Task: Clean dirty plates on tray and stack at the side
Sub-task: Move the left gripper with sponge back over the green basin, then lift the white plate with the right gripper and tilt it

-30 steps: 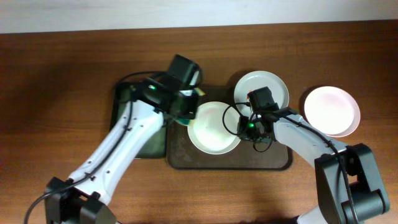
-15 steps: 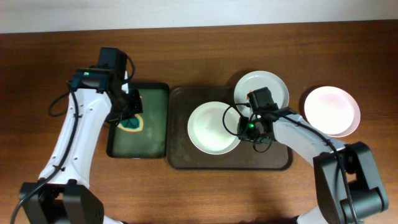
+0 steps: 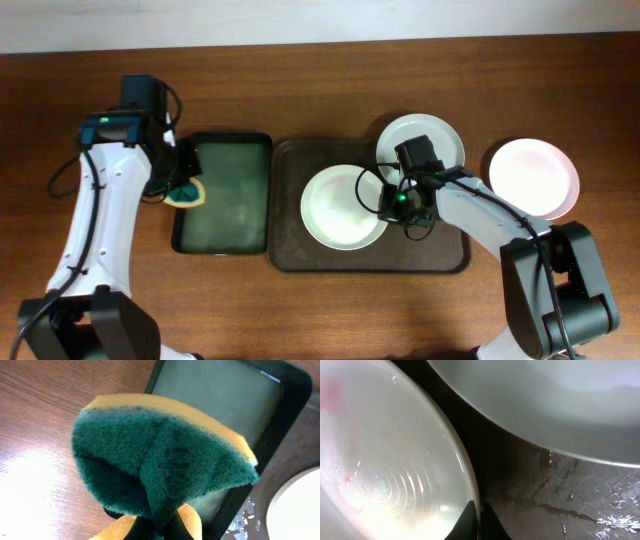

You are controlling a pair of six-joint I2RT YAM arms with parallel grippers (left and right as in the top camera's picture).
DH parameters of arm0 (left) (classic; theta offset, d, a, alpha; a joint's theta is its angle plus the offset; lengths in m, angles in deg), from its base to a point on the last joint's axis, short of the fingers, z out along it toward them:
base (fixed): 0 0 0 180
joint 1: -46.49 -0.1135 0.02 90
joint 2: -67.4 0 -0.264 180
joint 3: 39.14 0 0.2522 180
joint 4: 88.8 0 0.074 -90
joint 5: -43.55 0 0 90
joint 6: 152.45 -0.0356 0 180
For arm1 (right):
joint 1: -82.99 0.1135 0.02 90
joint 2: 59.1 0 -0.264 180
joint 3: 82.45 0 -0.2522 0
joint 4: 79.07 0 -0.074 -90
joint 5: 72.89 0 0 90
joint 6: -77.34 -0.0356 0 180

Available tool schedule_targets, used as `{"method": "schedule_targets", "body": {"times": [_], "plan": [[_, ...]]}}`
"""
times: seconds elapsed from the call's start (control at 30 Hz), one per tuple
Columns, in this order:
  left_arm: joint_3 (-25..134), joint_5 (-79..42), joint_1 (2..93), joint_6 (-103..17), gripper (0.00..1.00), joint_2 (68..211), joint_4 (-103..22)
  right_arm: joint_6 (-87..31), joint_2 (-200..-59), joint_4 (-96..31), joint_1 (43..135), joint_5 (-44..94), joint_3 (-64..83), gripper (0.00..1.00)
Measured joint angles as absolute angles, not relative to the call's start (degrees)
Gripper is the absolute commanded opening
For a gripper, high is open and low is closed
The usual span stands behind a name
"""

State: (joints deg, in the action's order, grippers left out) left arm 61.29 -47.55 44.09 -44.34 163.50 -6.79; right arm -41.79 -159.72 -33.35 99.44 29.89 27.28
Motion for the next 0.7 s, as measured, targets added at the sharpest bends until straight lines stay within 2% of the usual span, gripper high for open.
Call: {"method": "schedule_targets", "body": {"times": [0.17,0.7], "plan": [[61.3,-44.4,43.1,-44.2,0.0,163.5,-7.2,-41.7,-159.9,-27.2,99.5,30.0,22.3,0.04],[61.3,-42.1,43.1,-44.2,0.0,163.5,-7.5,-40.7,-160.0,-24.1,99.5,30.0,20.5,0.04]]}}
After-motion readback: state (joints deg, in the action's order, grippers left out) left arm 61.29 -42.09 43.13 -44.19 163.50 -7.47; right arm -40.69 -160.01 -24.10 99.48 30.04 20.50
